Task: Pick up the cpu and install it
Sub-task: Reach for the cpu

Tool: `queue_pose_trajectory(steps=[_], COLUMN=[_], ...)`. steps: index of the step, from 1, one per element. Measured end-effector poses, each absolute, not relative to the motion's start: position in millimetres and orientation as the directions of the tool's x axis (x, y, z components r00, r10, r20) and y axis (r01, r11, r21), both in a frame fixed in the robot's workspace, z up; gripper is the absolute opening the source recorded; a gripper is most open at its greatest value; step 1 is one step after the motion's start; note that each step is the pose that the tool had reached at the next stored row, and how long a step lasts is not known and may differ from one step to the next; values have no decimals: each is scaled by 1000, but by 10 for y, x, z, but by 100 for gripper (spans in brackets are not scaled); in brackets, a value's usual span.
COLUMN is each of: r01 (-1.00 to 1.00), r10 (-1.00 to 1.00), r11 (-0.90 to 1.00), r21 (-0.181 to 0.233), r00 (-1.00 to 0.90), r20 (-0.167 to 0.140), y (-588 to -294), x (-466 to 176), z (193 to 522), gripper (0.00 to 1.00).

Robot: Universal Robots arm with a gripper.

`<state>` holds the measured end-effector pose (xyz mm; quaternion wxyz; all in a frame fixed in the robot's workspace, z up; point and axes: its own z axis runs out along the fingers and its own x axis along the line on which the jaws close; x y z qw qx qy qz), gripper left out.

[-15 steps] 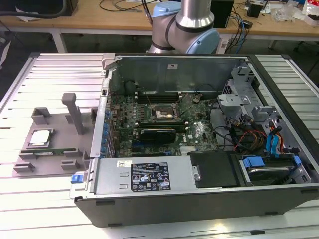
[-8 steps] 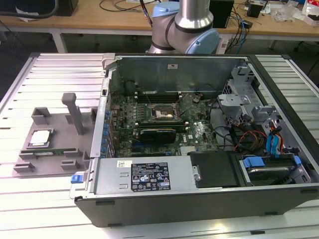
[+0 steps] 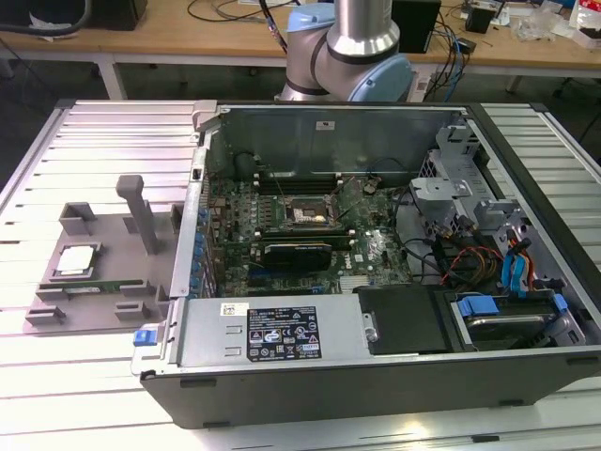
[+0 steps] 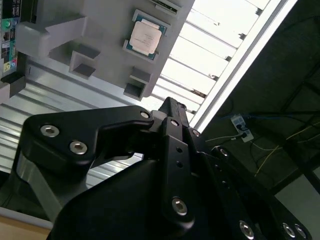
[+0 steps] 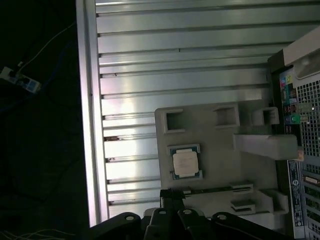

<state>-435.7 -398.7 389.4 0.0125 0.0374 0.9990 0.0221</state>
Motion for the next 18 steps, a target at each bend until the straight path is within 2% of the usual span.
queue_pose_trajectory(steps=[18], r01=[74], r10=[75], r11=[996], r21=[45], r00=[-997], r20=[-23], y=[-3987], x=[-4671], z=[3891], gripper=[11])
